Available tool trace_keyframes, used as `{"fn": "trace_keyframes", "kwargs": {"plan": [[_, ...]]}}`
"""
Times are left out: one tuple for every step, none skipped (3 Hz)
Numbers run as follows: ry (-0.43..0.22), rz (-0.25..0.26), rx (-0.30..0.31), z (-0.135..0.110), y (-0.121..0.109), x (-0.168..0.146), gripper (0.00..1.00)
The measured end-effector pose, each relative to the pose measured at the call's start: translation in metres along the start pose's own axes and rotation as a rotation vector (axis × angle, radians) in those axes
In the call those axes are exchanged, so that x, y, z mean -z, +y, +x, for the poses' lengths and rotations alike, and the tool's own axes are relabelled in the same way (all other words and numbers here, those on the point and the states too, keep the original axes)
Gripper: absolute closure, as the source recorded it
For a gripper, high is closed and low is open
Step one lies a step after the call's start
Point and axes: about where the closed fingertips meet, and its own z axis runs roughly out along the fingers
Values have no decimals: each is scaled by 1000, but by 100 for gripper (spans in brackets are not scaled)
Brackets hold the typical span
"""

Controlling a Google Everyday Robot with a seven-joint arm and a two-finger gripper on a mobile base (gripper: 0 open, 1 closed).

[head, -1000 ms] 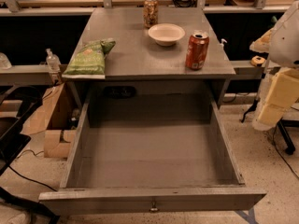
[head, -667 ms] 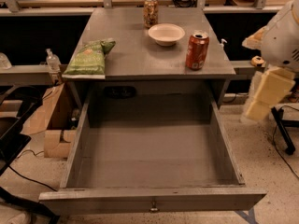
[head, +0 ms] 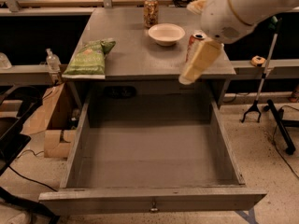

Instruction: Place green jalapeno chip bag into top drawer

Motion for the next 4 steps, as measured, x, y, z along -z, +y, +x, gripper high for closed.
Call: {"fn": "trace_keyframes", "kwargs": {"plan": [[-101, 27, 28, -36, -25, -30, 0], [-104, 26, 30, -37, -25, -32, 0], [-151, -2, 83, -61, -35, -70, 0], [-190, -57, 145, -89, -51, -132, 0]]}}
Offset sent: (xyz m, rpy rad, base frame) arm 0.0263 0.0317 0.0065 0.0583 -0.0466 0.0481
